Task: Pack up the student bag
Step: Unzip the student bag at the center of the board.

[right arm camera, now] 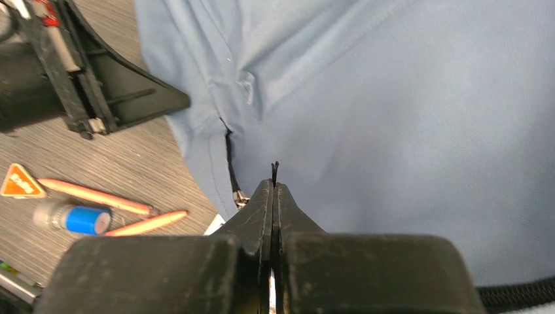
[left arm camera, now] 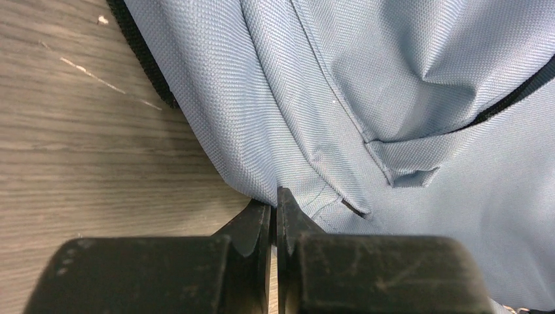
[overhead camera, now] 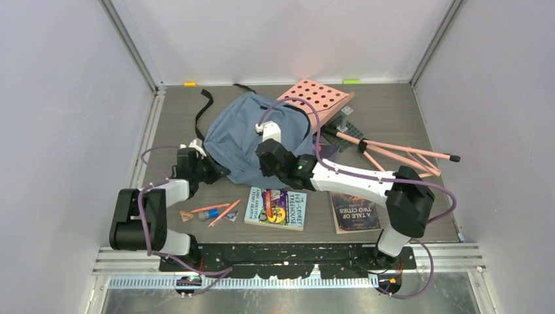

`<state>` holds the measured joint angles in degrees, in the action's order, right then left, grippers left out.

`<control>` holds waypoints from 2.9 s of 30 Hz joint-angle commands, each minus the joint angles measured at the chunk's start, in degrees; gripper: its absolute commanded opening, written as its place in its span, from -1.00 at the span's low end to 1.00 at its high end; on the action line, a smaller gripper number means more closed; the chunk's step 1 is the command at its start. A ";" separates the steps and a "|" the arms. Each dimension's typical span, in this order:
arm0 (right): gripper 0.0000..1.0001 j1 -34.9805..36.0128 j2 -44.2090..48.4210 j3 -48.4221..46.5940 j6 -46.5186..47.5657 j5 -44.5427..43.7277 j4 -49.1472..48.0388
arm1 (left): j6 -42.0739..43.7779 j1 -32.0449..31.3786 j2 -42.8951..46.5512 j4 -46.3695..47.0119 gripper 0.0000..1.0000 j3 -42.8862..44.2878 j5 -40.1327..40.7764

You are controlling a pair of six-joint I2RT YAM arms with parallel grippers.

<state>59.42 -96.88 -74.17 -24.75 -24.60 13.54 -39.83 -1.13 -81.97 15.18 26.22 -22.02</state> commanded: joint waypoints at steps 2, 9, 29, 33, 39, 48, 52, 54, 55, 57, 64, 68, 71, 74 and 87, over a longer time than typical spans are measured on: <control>-0.99 0.43 7.27 4.57 0.67 -4.20 -5.70 | 2.37 -0.19 3.85 -3.02 -1.00 -1.38 4.64; -0.99 0.52 7.62 3.45 1.46 -2.32 -6.33 | 5.54 -0.19 6.09 -6.14 -0.56 -0.23 4.35; -0.99 0.65 -3.36 -13.43 2.90 5.61 0.78 | 7.82 -8.97 35.85 15.97 0.77 -12.13 -9.94; -0.99 0.60 -3.04 -12.89 1.74 5.49 0.57 | 6.67 -15.70 30.97 20.24 0.71 -11.64 -6.77; -0.99 0.61 -2.33 -12.40 1.47 5.13 1.17 | 4.55 -18.03 31.53 21.71 0.52 -13.00 1.49; -0.99 0.61 -1.83 -12.11 1.01 5.02 1.27 | 0.17 -18.03 33.83 24.28 0.25 -14.77 9.84; -0.99 0.61 -1.87 -11.88 0.33 4.93 1.31 | -0.41 -18.03 32.80 24.74 0.24 -13.95 9.67; -0.99 0.61 -1.76 -11.87 -0.01 4.89 1.31 | -0.79 -18.03 32.14 25.63 0.24 -13.89 9.40; -0.99 0.61 -1.75 -11.87 -0.11 4.86 1.31 | -1.04 -18.03 31.61 26.32 0.24 -13.91 9.02; -0.99 0.60 -1.72 -11.81 -0.38 4.71 1.37 | -1.41 -18.03 30.81 26.90 0.24 -13.71 8.67; -0.99 0.61 -1.53 -11.76 -1.00 4.53 1.57 | -2.44 -18.48 27.37 29.66 0.24 -12.44 8.70; -0.99 0.62 -1.74 -11.86 -1.23 4.36 1.66 | -2.41 -20.50 24.49 32.18 0.23 -11.38 8.00; -0.99 0.60 -1.81 -11.88 -1.47 4.17 1.66 | -2.52 -21.63 23.28 33.77 0.22 -11.53 8.87; -0.99 0.61 -1.78 -11.87 -1.44 3.97 1.97 | -2.53 -22.36 22.73 34.39 0.21 -11.39 9.96; -0.99 0.61 -1.15 -11.44 -1.48 4.18 3.02 | -4.11 -24.07 18.28 35.11 -0.50 -10.46 14.42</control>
<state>59.72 -100.66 -84.58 -25.69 -20.05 17.58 -44.47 -24.82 -63.09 46.89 14.11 -10.92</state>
